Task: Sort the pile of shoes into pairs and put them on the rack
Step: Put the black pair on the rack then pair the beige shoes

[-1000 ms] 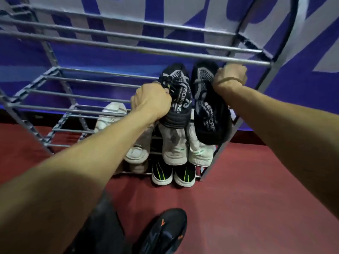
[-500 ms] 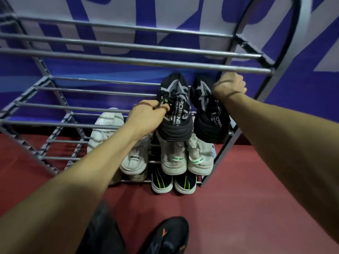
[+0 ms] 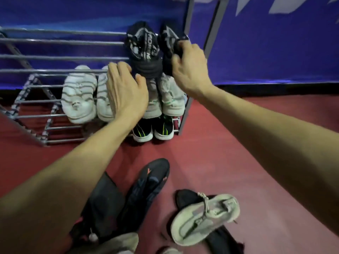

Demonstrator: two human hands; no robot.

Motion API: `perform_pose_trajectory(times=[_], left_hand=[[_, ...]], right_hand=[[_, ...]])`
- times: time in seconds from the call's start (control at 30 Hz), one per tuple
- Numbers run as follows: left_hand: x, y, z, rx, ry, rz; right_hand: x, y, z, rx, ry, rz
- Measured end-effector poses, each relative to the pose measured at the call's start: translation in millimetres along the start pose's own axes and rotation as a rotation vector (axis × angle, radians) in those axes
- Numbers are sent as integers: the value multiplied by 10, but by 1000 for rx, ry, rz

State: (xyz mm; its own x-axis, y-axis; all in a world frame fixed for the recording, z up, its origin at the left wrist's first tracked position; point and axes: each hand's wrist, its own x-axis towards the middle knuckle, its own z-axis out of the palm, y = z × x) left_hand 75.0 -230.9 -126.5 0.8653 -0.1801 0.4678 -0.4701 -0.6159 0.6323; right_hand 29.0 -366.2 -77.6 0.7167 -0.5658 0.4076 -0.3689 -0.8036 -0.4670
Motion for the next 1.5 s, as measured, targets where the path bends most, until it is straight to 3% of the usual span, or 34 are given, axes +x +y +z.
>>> perform_pose_trajectory(times=[0.1, 0.17, 0.5, 0.73, 0.93, 1.1, 1.17, 1.3, 1.4, 1.5], left_hand=[[-573, -131, 113, -41, -95, 45], [-875, -237, 173, -51, -167, 56], [-1908, -994, 259, 132, -975, 51], [-2222, -1320, 260, 263, -1147, 51], [-2300, -1378, 158, 258, -1150, 45], [-2191, -1450, -186, 274, -899, 23], [-2134, -1544, -347, 369, -888, 26], [-2124, -1800, -746, 525, -1062, -112], [-2142, -1894, -969, 435, -1275, -234], [-2126, -1894, -1096, 398, -1480, -270]], right_hand=[[-510, 97, 36, 25, 78, -59], [-775, 176, 103, -29, 39, -50], [-2315, 1001, 733, -323, -629, 53], [-3125, 1366, 643, -533, -1089, -76], [-3148, 1258, 637, -492, -977, -234], [-2908, 1079, 737, -333, -839, -119], [-2789, 922, 831, -234, -762, 1], [-2672, 587, 1129, -160, -733, 145], [-2696, 377, 1314, -138, -749, 223], [-2695, 251, 1414, -157, -818, 159]])
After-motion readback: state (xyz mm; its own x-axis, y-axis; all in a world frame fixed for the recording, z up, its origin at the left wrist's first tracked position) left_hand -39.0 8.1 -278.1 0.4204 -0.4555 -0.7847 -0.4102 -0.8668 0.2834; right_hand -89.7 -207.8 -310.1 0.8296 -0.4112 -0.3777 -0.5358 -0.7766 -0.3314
